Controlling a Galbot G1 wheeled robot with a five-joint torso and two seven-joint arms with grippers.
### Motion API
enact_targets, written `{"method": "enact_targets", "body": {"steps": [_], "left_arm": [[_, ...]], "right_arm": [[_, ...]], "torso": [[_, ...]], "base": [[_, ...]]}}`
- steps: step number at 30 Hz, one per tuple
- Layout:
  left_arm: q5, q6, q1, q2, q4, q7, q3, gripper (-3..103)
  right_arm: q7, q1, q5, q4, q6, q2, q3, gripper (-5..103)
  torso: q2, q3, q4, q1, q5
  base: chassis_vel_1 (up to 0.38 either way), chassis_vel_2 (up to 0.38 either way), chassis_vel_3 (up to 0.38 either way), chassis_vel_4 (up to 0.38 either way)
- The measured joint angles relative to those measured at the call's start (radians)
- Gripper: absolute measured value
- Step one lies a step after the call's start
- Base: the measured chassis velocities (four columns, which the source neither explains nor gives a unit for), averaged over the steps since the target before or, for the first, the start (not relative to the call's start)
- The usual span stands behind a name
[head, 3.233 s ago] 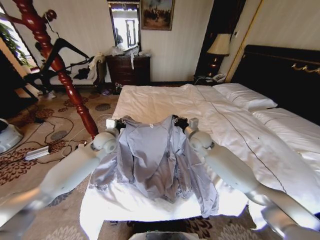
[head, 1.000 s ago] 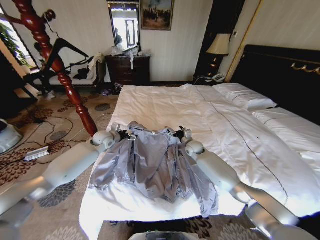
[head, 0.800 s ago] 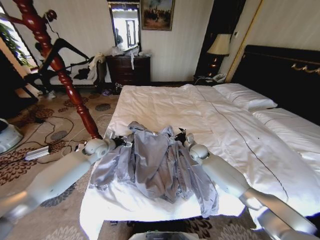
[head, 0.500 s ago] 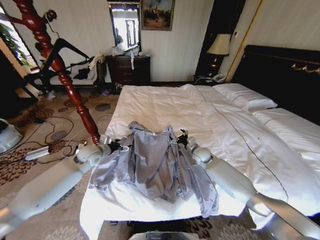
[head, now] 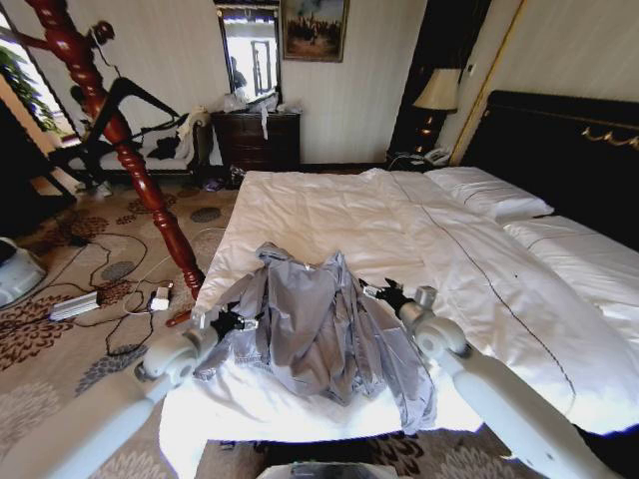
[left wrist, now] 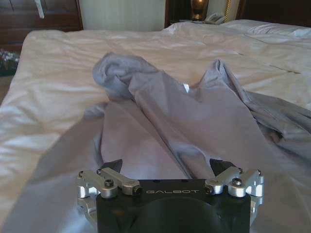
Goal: Pick up the clothes from the bed and hang them on the clothes hanger.
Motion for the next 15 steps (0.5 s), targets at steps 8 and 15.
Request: {"method": "enact_targets", "body": {"steps": [8,15], "left_arm": [[0.044,-0.032,0.268,-0.047,-0.071,-0.017,-0.132,100],[0.095,-0.045,0.377,-0.113,-0.086,-0.018,-0.177,100]], "right_arm": [[0.097,-0.303,0.191,0.189,-0.078,0.089,0.179,100],[0.114,-0.446,0.202,0.253,-0.131,0.156,0.188,100]], "torso": [[0.0,0.0,0.0006,0.0,-0.0003],[0.0,0.0,0.0004,0.0,-0.0004]], "base": [[0.0,0.0,0.0,0.0],[0.0,0.0,0.0,0.0]]}}
